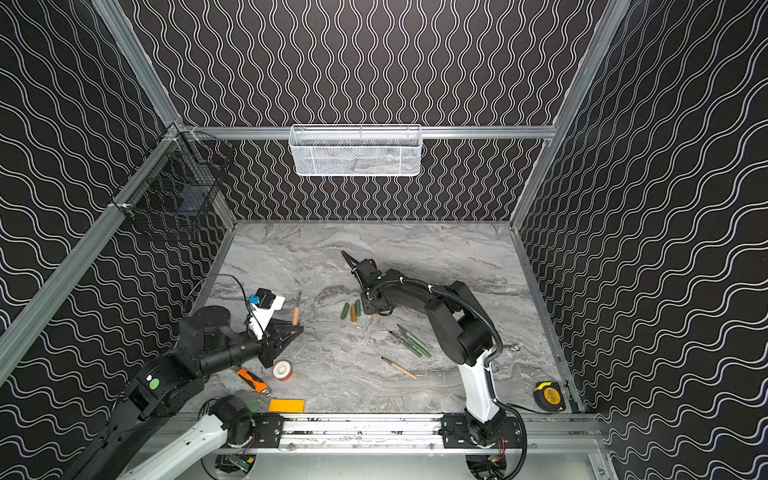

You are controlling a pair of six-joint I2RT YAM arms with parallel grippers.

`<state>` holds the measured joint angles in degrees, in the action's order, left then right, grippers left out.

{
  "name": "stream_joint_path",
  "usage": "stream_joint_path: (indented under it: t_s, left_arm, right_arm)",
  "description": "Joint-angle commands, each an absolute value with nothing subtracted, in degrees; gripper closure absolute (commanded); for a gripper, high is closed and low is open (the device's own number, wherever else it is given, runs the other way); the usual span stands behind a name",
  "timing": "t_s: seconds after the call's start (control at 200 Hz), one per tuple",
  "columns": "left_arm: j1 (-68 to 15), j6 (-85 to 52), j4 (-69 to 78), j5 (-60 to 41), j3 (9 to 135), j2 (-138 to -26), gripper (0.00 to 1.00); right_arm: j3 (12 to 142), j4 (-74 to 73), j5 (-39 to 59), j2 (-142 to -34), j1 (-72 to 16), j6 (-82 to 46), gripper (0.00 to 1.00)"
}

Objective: Insert the pens into the pen caps
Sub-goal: 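Hold the tan pen upright in the left gripper while the right gripper moves off, then lower the right gripper onto the tan cap and grasp it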

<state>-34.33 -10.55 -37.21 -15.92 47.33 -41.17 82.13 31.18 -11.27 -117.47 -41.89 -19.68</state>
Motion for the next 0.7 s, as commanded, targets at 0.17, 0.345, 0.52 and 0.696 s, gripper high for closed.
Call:
stream_joint_path:
  t_s: [0.17,0.345,0.52,0.696]
  left_arm:
    - [-34.2,-9.5,-35.7,-17.8,47.3,-41.2,1.00]
    - [-34.2,-9.4,-35.6,-18.2,47.3,-41.0,1.00]
    - [-34.2,-9.4,-35.6,-18.4,47.3,-40.9,1.00]
    - [-34.2,-9.3,-35.6,-18.4,47.2,-40.3,1.00]
  right_arm:
    - [84.3,33.5,-12.0,-119.5,-42.4,-19.6,0.60]
    - [85.6,34.6,-12.9,-120.4,-43.0,-19.2,0.63]
    - [87.7,37.2,-15.6,-122.1,-44.0,-18.5,0.67]
    - [89.3,39.9,-18.3,-124.0,-45.0,-18.7,0.70]
